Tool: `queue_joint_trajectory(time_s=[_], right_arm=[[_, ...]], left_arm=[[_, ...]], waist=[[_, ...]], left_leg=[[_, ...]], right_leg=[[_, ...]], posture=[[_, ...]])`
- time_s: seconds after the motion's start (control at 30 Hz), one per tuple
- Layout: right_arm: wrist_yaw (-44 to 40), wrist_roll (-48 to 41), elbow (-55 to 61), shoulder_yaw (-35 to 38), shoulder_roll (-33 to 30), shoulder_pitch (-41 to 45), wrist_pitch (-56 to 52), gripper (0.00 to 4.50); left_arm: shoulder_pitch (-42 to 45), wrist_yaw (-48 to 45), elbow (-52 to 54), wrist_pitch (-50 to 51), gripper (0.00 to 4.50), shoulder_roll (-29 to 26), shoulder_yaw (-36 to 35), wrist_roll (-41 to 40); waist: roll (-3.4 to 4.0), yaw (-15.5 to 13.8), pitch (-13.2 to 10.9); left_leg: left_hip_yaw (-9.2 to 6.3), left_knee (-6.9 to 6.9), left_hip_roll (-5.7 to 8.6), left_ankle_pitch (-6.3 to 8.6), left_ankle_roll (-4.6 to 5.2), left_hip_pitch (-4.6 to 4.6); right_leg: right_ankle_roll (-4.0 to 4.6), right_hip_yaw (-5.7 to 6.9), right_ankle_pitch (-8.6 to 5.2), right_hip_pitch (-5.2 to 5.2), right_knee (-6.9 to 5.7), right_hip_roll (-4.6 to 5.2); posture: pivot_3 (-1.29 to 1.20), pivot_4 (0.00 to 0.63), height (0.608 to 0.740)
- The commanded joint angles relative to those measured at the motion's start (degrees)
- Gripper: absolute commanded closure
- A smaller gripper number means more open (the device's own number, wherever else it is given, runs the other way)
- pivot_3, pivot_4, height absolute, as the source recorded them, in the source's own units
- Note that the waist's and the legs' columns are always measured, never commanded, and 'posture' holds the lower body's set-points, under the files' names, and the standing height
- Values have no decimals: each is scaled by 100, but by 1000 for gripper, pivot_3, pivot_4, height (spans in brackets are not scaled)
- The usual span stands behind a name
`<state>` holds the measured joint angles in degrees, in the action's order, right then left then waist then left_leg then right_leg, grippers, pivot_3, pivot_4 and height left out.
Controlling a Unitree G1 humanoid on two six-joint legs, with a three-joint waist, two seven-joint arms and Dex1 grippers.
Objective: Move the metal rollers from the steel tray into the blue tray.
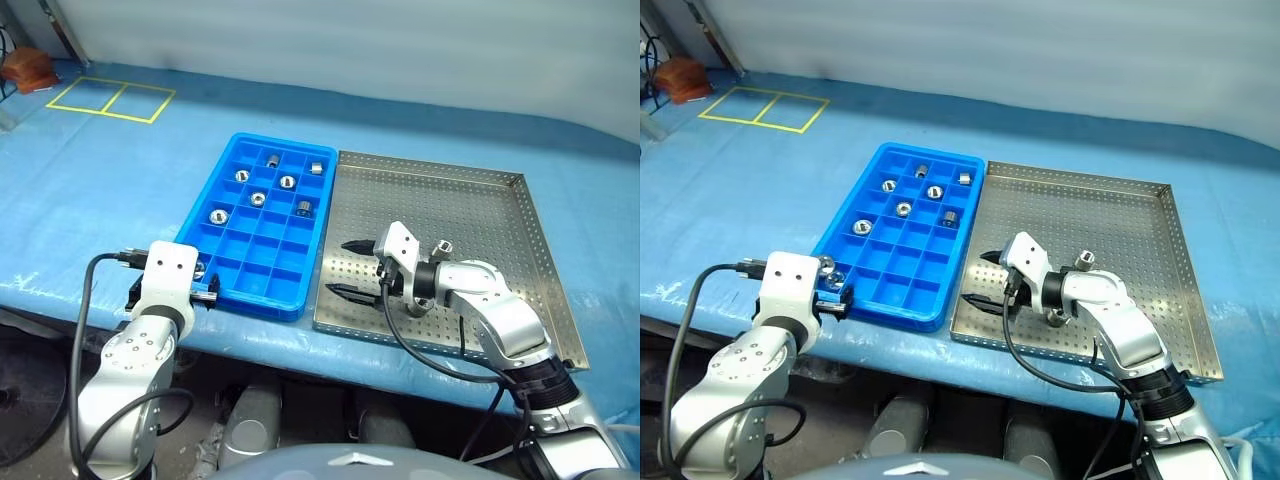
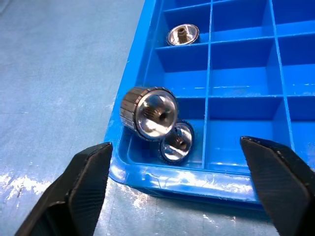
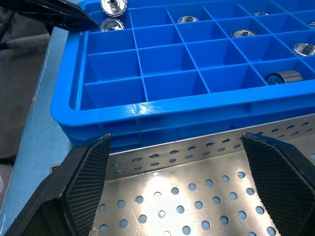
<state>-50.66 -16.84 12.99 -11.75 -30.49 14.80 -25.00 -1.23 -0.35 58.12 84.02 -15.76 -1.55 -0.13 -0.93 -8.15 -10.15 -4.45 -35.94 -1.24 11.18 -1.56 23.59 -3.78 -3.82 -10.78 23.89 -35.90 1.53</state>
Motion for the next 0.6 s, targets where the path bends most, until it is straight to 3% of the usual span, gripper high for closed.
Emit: queue_joint_trajectory(time_s=[0.03, 0.6], right_arm=[[44, 10, 141, 79, 15, 36, 129, 0], [245, 94, 239, 99, 50, -91, 183, 0]], left_arm=[[77, -78, -56, -96, 27, 82, 30, -61], [651, 84, -962, -730, 27, 416, 32, 42]], waist=[[0, -8, 0], [-3, 18, -2]], left_leg=[[0, 0, 0, 0, 0, 1], [0, 0, 0, 0, -1, 4]], right_leg=[[0, 0, 0, 1, 0, 0], [0, 3, 0, 5, 0, 0]], posture=[[361, 150, 740], [319, 150, 740]])
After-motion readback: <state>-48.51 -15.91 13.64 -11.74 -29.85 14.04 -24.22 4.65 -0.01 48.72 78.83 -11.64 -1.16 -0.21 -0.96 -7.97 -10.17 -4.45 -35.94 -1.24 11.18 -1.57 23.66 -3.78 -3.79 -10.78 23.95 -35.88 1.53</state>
